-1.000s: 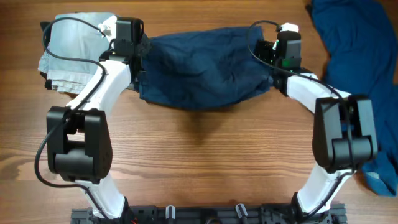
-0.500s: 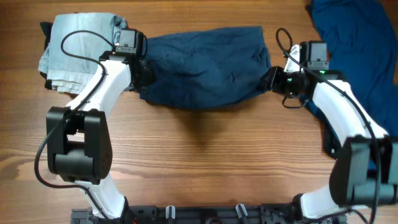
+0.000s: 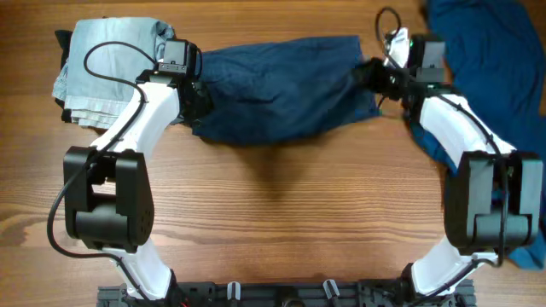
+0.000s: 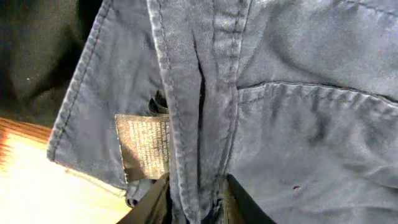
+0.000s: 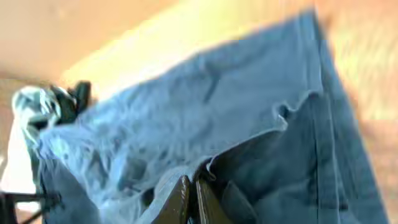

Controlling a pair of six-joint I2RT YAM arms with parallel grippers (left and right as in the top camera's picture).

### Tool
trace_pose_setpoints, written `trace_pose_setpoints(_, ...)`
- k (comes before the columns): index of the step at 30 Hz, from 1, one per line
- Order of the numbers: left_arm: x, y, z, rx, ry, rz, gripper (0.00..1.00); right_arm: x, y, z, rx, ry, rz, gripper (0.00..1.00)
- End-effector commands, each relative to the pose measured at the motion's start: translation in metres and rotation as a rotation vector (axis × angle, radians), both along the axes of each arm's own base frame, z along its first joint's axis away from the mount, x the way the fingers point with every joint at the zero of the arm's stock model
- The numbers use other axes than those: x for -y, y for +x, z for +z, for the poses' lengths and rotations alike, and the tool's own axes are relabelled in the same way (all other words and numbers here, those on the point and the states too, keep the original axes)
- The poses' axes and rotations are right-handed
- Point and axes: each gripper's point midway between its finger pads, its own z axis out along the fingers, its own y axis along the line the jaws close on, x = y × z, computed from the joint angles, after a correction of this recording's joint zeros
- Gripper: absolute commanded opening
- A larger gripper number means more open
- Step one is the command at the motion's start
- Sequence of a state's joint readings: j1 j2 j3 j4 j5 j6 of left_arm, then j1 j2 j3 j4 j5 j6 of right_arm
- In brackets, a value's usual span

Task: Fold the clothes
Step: 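Regrasp the garment's right end with right gripper and pull it taut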

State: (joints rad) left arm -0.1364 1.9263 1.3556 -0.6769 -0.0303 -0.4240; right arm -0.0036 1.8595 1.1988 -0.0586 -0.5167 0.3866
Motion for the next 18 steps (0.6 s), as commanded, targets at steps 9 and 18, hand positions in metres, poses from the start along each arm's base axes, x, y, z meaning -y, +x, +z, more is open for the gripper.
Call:
trace_pose_setpoints(9,0.0,0.001,0.007,0.019,-0.009,-0.002,0.24,0.06,-0.019,-0.03,-0.097,-0.178,-0.008,0.99)
trace_pose_setpoints(18,0.0,0.002,0.007,0.02,-0.009,-0.001,0.23,0.074,-0.057,-0.064,-0.153,-0.282,0.148,0.62)
